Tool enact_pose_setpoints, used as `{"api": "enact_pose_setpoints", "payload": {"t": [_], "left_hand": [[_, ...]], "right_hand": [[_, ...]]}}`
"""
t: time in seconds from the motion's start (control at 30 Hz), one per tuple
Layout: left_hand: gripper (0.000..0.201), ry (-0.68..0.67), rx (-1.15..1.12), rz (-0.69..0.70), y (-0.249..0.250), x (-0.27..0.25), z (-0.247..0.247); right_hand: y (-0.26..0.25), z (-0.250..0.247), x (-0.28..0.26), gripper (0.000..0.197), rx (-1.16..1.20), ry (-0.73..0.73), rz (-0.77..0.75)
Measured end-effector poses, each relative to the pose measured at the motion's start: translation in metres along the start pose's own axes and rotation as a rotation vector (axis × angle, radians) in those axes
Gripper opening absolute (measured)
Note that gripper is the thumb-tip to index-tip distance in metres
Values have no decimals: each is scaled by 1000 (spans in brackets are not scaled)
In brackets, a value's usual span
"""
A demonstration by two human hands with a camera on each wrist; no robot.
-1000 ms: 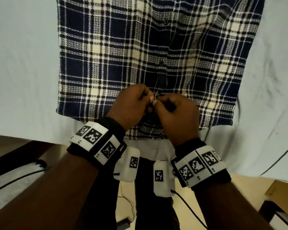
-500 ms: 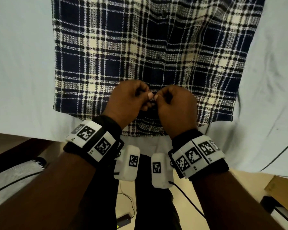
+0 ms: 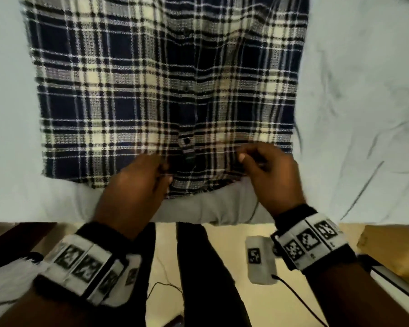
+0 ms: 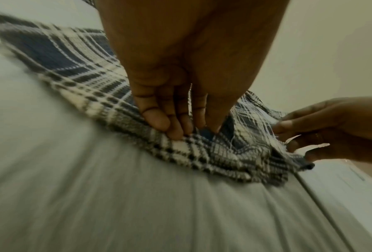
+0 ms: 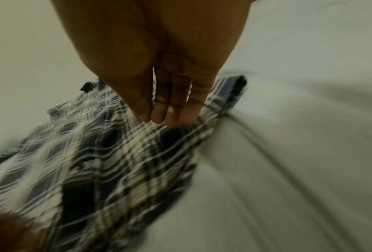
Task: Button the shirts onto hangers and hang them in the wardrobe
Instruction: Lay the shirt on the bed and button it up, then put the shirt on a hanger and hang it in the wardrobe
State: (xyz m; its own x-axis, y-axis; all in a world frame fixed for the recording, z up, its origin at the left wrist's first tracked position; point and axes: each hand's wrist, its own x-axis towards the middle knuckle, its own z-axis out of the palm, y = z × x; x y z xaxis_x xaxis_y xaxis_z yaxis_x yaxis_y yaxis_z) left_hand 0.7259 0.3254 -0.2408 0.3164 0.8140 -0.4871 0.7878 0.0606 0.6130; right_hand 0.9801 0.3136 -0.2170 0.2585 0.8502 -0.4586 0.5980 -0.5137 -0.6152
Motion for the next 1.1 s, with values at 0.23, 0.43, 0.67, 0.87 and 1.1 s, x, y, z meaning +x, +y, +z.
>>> {"api": "enact_pose_setpoints", "payload": {"t": [0.23, 0.43, 0.67, 0.87, 1.1], "left_hand": [[43, 103, -33, -138, 11, -50, 26], [59, 249, 118, -29, 47, -41, 59], [45, 178, 332, -38, 43, -25, 71], [12, 259, 452, 198, 43, -39, 77], [16, 37, 344, 214, 36, -28, 85]], "right_hand": [[78, -73, -3, 22, -311, 168, -109], [92, -61, 22, 38, -642, -118, -264], [98, -78, 40, 30, -717, -149, -249], [98, -84, 30, 28, -683, -50, -73], [116, -79, 15, 37, -983, -105, 37]]}}
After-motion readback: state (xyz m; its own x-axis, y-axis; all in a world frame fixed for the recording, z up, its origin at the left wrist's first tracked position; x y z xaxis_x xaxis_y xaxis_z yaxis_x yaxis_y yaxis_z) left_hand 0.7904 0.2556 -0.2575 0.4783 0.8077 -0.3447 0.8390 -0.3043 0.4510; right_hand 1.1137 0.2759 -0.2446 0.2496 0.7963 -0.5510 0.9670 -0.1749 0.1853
